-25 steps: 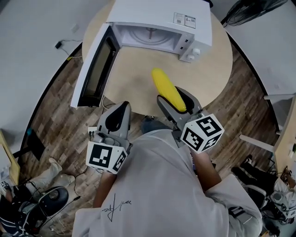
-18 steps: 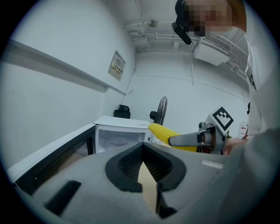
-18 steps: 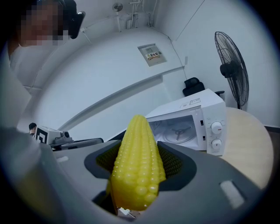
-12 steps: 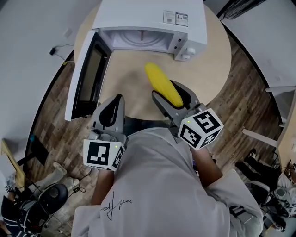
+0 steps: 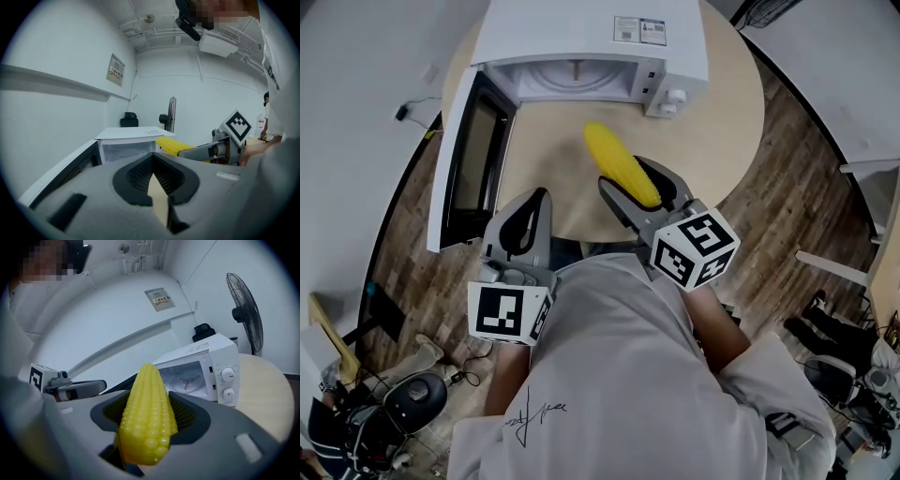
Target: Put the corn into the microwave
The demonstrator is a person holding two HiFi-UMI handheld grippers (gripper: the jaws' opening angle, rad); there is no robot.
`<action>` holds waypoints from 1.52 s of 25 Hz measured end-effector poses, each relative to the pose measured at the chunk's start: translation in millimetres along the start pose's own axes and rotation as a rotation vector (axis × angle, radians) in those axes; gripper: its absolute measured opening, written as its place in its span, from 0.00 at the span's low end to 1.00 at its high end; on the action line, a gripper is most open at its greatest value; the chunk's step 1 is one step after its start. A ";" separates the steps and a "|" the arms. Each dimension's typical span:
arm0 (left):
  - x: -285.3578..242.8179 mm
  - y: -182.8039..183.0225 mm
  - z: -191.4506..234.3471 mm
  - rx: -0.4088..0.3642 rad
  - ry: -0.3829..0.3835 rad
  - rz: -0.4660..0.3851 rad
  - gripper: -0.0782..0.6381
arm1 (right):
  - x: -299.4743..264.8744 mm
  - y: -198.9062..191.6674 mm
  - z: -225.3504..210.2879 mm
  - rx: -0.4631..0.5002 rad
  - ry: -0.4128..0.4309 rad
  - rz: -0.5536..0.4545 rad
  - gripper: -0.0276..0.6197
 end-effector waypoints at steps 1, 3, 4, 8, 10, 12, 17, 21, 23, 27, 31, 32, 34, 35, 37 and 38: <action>0.2 0.0 1.0 -0.001 0.005 -0.001 0.09 | -0.9 -0.6 -0.7 -0.002 -0.003 0.000 0.45; 0.0 -0.3 3.5 0.005 0.005 -0.006 0.09 | -3.5 -1.6 -2.3 -0.005 -0.009 0.001 0.45; -0.3 -0.6 4.8 0.007 0.004 -0.005 0.09 | -5.0 -1.9 -3.1 -0.007 -0.012 0.002 0.45; -0.4 -1.7 10.7 0.049 0.006 -0.005 0.09 | -12.9 -3.2 -5.8 -0.022 -0.018 0.013 0.45; -1.1 -1.2 12.8 0.071 0.011 -0.011 0.09 | -17.9 -3.5 -7.2 -0.020 -0.018 0.018 0.45; -2.0 -2.1 11.5 0.070 0.010 -0.007 0.09 | -21.9 -4.4 -9.3 -0.022 -0.017 0.024 0.45; -4.4 -9.0 9.0 0.067 -0.004 0.011 0.09 | -33.9 -9.6 -18.9 -0.065 -0.017 0.036 0.45; -4.2 -15.2 10.1 0.079 0.005 0.019 0.09 | -42.1 -15.1 -24.9 -0.056 -0.025 0.046 0.45; -6.1 -16.4 9.3 0.077 -0.001 0.021 0.09 | -45.8 -16.1 -28.3 -0.051 -0.033 0.058 0.45; -8.5 -16.7 7.8 0.067 -0.032 0.026 0.09 | -56.3 -17.5 -32.3 -0.051 -0.043 0.066 0.45; -5.6 -19.1 12.2 0.078 -0.018 0.031 0.09 | -68.7 -19.3 -33.2 -0.045 -0.038 0.072 0.45; -5.5 -19.8 13.1 0.081 -0.013 0.032 0.09 | -70.7 -19.4 -34.2 -0.043 -0.037 0.075 0.45; -6.3 -20.8 14.3 0.086 -0.008 0.031 0.09 | -73.0 -18.3 -37.8 -0.038 -0.043 0.078 0.45; -6.8 -21.2 15.1 0.088 -0.009 0.031 0.09 | -73.8 -17.6 -39.8 -0.037 -0.049 0.078 0.45; -7.9 -22.7 17.0 0.098 -0.014 0.033 0.09 | -75.7 -16.4 -43.4 -0.037 -0.062 0.077 0.45; -8.8 -23.6 17.7 0.106 -0.018 0.035 0.09 | -76.6 -16.0 -45.0 -0.036 -0.067 0.078 0.45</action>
Point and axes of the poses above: the fingertips, and each gripper's own axes: x backward along the fingers, z to its left, y out of its top, the point moved 10 cm from there along x, backward along the fingers, and after that the axes turned 8 degrees about -z, right-handed, at the moved point
